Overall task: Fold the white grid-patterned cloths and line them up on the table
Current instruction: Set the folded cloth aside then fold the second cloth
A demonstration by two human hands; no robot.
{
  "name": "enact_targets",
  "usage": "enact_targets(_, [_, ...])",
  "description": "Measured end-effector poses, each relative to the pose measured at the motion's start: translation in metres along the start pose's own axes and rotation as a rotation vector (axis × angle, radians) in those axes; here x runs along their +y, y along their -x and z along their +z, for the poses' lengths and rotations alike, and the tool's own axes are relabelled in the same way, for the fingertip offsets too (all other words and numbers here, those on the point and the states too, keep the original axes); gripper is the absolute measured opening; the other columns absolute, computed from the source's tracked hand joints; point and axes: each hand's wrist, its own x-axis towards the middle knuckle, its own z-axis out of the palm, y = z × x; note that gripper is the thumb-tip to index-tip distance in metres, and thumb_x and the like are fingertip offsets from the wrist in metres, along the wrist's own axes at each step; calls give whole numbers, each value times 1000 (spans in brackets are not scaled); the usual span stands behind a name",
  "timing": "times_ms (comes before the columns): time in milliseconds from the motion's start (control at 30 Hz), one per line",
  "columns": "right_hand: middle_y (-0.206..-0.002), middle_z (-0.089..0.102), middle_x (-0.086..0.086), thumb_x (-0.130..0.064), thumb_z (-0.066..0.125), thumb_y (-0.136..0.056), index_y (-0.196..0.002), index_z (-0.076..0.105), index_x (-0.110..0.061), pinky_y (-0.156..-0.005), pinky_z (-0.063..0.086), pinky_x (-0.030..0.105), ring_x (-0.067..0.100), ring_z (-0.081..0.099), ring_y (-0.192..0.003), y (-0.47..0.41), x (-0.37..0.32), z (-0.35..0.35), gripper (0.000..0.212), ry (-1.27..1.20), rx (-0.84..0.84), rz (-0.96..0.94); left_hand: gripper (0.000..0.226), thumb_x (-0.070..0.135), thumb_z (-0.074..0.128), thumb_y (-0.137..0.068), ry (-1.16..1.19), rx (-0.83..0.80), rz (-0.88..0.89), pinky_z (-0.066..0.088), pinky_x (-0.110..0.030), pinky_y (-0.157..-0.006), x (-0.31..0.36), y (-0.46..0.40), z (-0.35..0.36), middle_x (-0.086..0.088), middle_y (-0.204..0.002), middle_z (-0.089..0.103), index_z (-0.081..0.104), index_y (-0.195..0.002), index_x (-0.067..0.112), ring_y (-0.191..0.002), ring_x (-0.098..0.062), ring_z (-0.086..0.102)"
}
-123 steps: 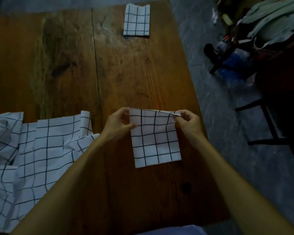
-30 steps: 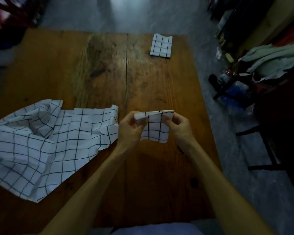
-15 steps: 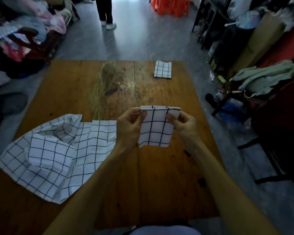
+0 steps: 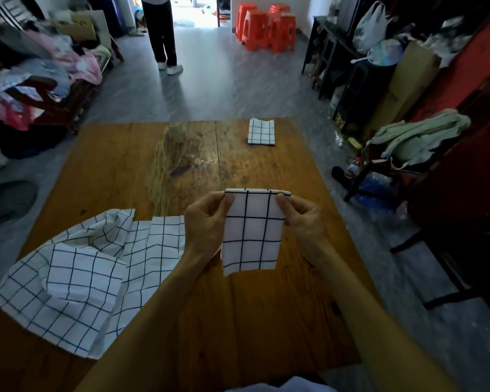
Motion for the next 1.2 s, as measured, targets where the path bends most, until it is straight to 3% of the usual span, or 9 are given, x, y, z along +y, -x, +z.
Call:
enact_targets(200, [-68,62,-4,-27,50,-97,-87,67,-9,-49,48,19,7,59,-60,6,0,6,27,101,48,-60,8,22,59,-91,-33,9,-13,53,-19,-61,-3,2,-1,4,-80,68,66,-87,24,-73,-6,65])
enact_targets(400, [-60,47,9,-29,44,-100,-72,50,11,-49,36,30,20,43,-54,5,6,6,49,149,178,-96,17,35,57,-88,-31,-38,-51,57,-35,-60,-8,6,2,-5,-83,68,67,-91,22,-76,-21,67])
enact_targets(500, [-65,54,6,-30,45,-100,-80,58,3,-47,41,28,19,50,-57,6,7,4,41,152,157,-79,12,32,57,-90,-20,-30,-65,56,-34,-58,-8,6,3,-7,-84,69,66,-91,23,-76,-22,67])
enact_targets(633, [-80,68,1,-33,52,-94,-90,65,-12,-58,55,30,18,67,-71,12,11,1,24,98,-26,-12,10,24,56,-93,15,46,-104,58,-33,-58,-6,6,3,-8,-83,70,65,-93,19,-76,-21,68])
enact_targets(800, [-72,68,-3,-32,54,-93,-83,66,-14,-55,52,25,10,64,-65,14,13,0,24,183,-6,-80,9,27,56,-93,-32,27,-86,57,-33,-62,-14,8,0,-6,-86,68,64,-92,24,-80,-23,67])
enact_targets(933, [-75,67,4,-46,52,-91,-82,66,-26,-56,55,41,22,65,-68,13,13,0,25,382,3,-124,29,29,64,-88,-328,119,201,53,-30,-75,-12,4,3,-6,-105,62,57,-110,12,-96,-21,61])
enact_targets(1033, [-65,59,2,-48,50,-92,-84,67,-23,-47,42,32,12,52,-54,14,12,2,31,561,-47,-205,35,37,58,-87,-506,-95,427,49,-40,-84,0,-7,11,-6,-107,65,61,-110,11,-100,-19,60])
enact_targets(1100, [-60,55,-3,-46,51,-93,-90,69,-20,-45,34,20,6,44,-51,15,10,4,33,599,-83,-240,29,40,57,-87,-554,-247,446,49,-41,-81,5,-12,16,6,-95,67,66,-100,16,-90,-4,60])
enact_targets(1200, [-60,55,-9,-39,52,-95,-92,68,-22,-45,33,20,8,46,-51,14,9,5,23,656,-127,-285,11,27,66,-85,-508,-278,433,39,-22,-70,5,-14,19,24,-68,53,68,-79,17,-67,9,53])
